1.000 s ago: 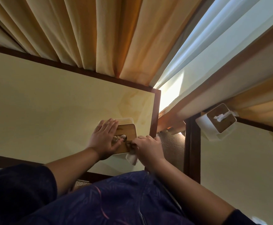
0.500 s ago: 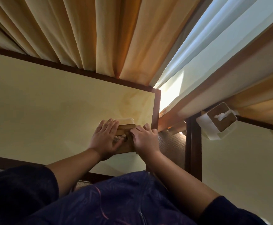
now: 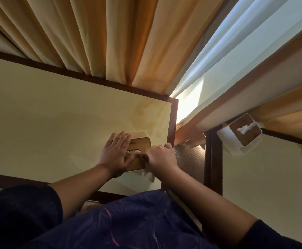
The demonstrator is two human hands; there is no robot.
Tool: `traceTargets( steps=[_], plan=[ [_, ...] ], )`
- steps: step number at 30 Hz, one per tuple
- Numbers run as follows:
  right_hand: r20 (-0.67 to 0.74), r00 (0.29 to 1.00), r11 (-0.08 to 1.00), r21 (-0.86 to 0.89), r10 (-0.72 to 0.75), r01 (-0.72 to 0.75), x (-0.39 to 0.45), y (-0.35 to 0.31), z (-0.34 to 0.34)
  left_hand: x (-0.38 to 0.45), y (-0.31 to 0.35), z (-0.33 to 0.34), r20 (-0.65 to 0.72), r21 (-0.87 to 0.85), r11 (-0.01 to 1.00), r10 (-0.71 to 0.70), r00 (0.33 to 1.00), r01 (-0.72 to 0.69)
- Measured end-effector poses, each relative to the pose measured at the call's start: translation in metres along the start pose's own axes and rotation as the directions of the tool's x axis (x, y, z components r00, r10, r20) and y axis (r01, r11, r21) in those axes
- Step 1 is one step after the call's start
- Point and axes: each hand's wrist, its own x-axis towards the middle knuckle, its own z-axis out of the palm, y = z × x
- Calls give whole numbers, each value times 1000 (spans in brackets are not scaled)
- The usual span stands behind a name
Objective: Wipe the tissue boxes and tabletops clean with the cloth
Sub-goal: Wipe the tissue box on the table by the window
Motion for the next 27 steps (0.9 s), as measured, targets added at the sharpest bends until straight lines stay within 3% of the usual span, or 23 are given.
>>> traceTargets(
  steps=[6,12,16,21,27],
  plan=[
    [-107,994,999,-32,27,-31,35,-4,-24,-1,4,-5,16,-3,1000,-9,1000,9],
    [-205,979,999,47,16,-7,34,-3,-12,-2,3,-4,11,-4,1000,-14,1000,14],
    [-202,979,989,143,1,29,7,3,14,-1,2,-1,0,-14,1000,-10,1000,10],
    [-161,985,990,117,-65,84,-26,8,32,-1,3,-2,-36,-13,1000,-10,999,10],
    [-163,986,981,185,-34,65,-33,6,30,-2,4,-4,-25,-25,1000,-8,1000,7]
  ],
)
